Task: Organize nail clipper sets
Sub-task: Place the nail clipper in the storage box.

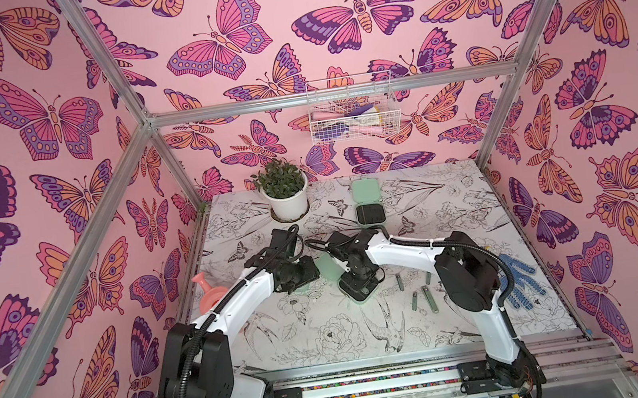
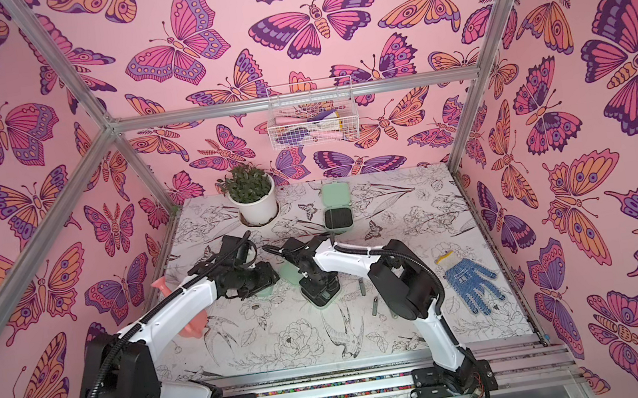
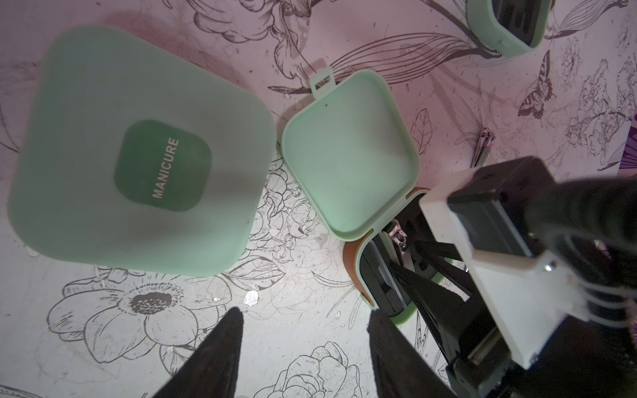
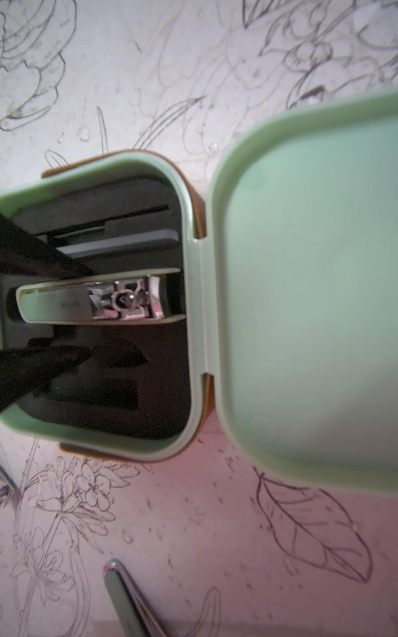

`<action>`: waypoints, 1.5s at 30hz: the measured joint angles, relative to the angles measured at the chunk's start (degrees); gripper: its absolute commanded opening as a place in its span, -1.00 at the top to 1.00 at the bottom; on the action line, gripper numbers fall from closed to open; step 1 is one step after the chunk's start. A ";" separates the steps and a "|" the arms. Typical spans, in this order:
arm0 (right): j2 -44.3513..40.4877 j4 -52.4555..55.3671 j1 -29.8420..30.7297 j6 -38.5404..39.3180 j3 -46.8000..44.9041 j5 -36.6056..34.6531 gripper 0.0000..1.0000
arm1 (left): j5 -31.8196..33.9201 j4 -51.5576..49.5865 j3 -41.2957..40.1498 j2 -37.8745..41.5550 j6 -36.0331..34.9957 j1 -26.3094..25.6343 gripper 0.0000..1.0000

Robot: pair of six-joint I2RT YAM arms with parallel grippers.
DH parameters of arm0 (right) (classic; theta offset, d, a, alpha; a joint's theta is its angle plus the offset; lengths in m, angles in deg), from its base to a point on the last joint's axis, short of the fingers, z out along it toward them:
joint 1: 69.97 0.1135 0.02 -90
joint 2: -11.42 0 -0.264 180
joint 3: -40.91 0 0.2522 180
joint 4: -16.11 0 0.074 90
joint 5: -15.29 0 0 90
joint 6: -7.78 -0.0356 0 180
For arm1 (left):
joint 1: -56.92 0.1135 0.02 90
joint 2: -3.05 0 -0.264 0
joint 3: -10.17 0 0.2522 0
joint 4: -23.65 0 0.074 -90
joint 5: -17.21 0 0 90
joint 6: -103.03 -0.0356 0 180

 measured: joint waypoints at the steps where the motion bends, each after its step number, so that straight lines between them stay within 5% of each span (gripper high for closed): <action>1: 0.00 -0.02 0.00 -0.02 0.00 0.11 0.33 | 0.00 -0.02 -0.11 0.02 0.00 0.00 -0.21; 19: -1.31 -0.17 0.00 -1.07 -0.42 3.02 0.38 | 0.17 -0.42 -0.28 0.44 -0.63 0.00 -0.21; 29: -3.41 -0.17 0.00 -1.49 -0.48 3.43 0.92 | 0.15 -0.42 -0.28 0.46 -0.63 0.00 -0.21; 45: -0.02 -0.50 -0.24 -1.42 4.07 3.61 0.87 | 0.17 -0.42 -0.28 0.44 -0.85 0.00 -0.21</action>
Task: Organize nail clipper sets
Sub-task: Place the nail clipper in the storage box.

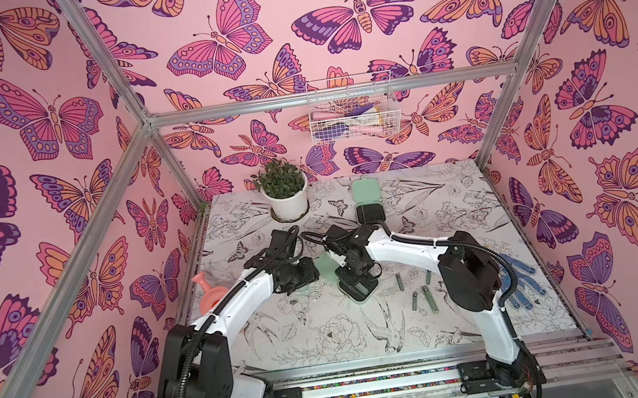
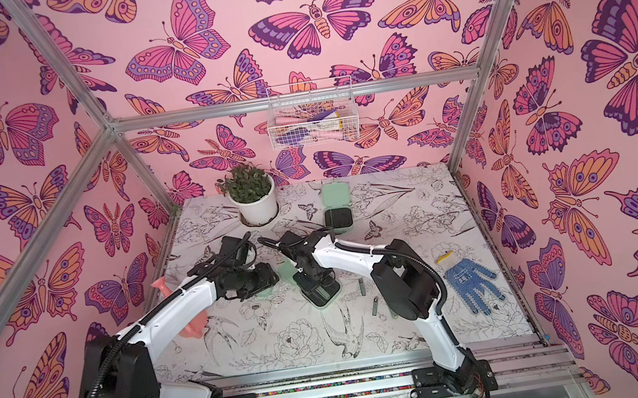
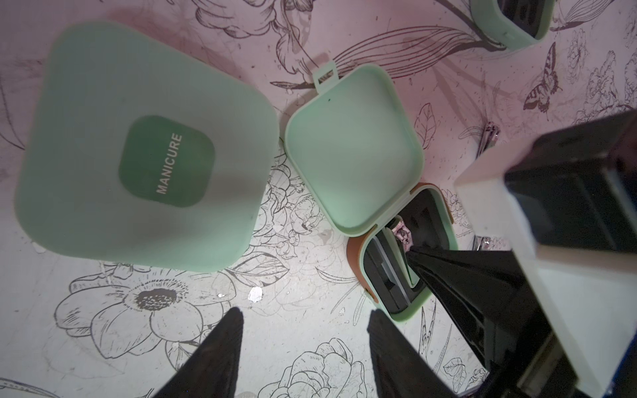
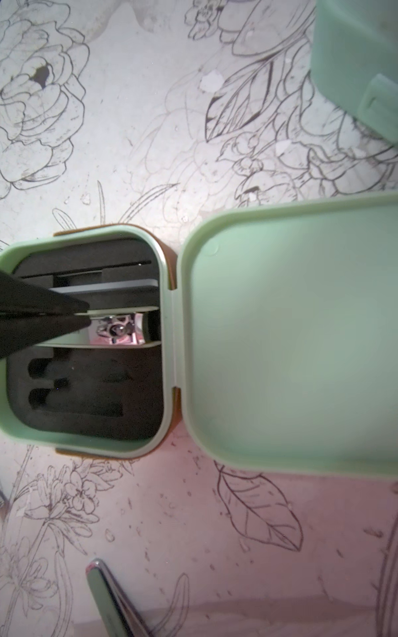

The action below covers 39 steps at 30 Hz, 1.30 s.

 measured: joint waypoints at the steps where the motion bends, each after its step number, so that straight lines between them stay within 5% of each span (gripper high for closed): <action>1: 0.17 -0.07 -0.02 0.00 0.11 0.00 0.87 | 0.00 0.00 0.00 0.00 -0.02 0.00 -0.21; 30: 1.27 -0.68 0.00 -0.04 -0.37 0.35 0.86 | 0.04 -1.18 0.20 0.13 -0.22 -0.02 -0.22; 39: -9.51 1.73 -1.51 -1.90 0.55 -4.83 0.66 | 1.40 -2.62 1.62 0.17 -0.37 -2.93 -0.23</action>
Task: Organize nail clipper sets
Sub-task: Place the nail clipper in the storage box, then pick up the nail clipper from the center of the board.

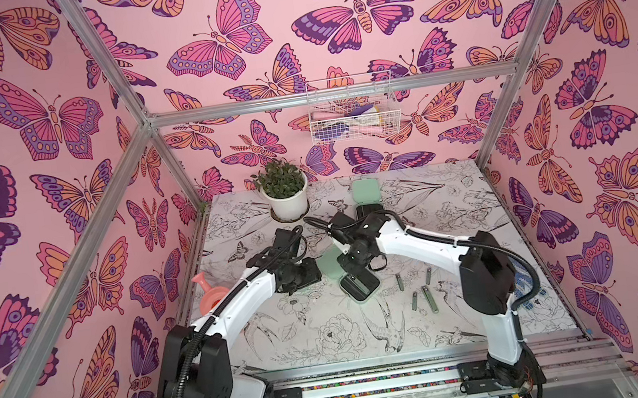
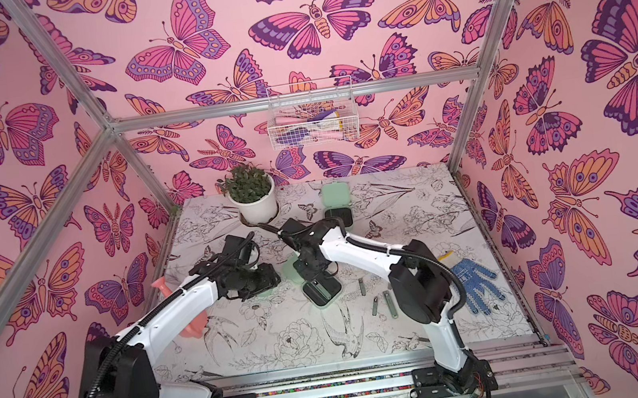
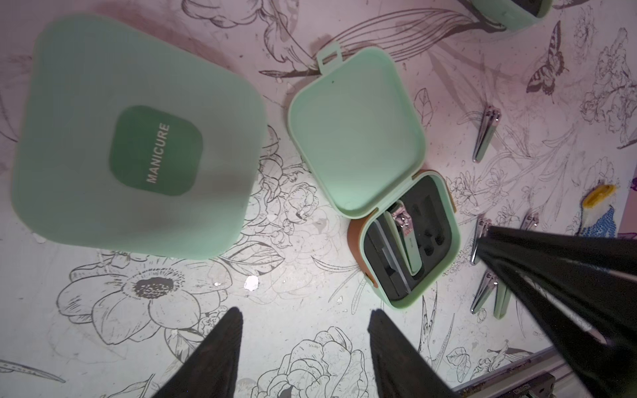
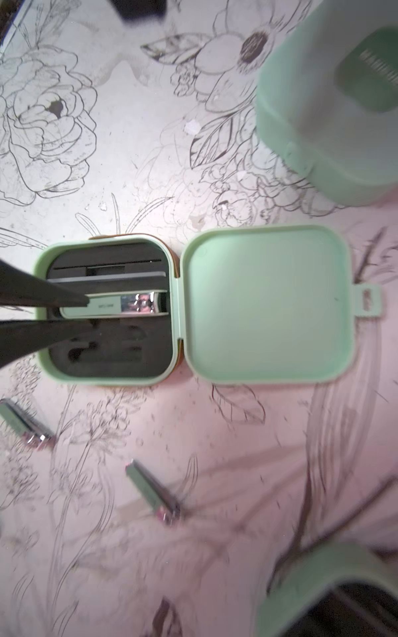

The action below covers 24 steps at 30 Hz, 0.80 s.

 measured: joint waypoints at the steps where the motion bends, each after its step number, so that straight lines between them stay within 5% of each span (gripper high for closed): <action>1: -1.99 -0.04 -0.42 -0.66 -0.83 -0.61 0.63 | 0.11 -0.02 0.02 0.00 0.00 -0.37 -0.24; 15: -30.40 2.54 -16.44 -11.37 -32.15 -4.63 0.22 | 0.55 0.35 0.02 -0.81 0.22 -2.08 -0.30; 19: -30.75 -0.94 -23.32 -14.62 -37.97 -2.56 0.17 | 0.37 1.51 0.15 -1.40 0.20 -2.08 -0.30; 24: -24.28 -7.06 -25.05 -17.51 -41.05 -0.90 0.15 | 0.04 1.81 0.52 -3.02 0.17 -2.08 -0.29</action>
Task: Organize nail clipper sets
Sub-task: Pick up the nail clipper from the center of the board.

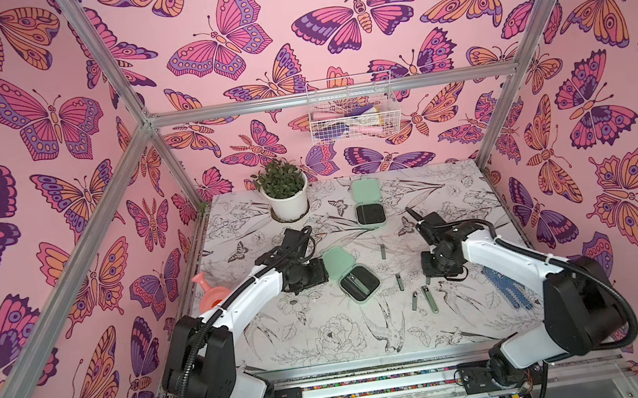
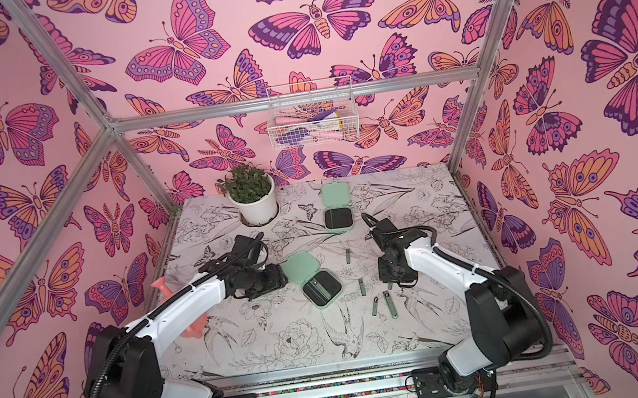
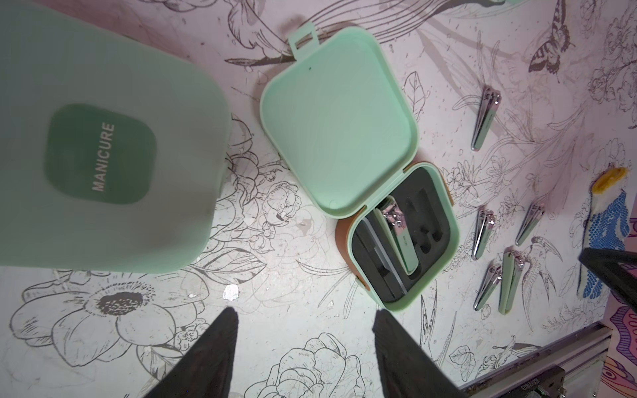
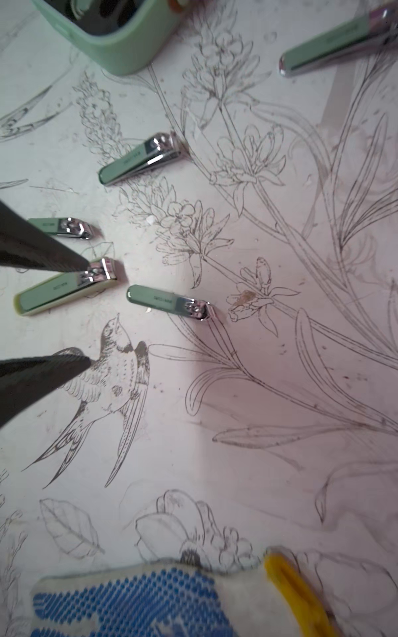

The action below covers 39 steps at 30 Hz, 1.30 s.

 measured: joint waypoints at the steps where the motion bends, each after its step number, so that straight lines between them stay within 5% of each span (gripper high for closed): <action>1: 1.40 -1.31 0.00 -0.42 -0.33 0.02 0.14 | -0.13 0.00 0.00 -0.20 0.00 0.00 -0.29; 11: 8.09 -11.04 0.00 -3.98 -2.43 -2.21 0.26 | -0.57 0.13 0.00 -0.39 0.00 0.00 -0.29; 39: 5.79 -15.15 -0.04 -7.67 -5.88 -2.51 0.72 | -0.59 0.44 -0.02 0.17 0.02 0.00 -0.27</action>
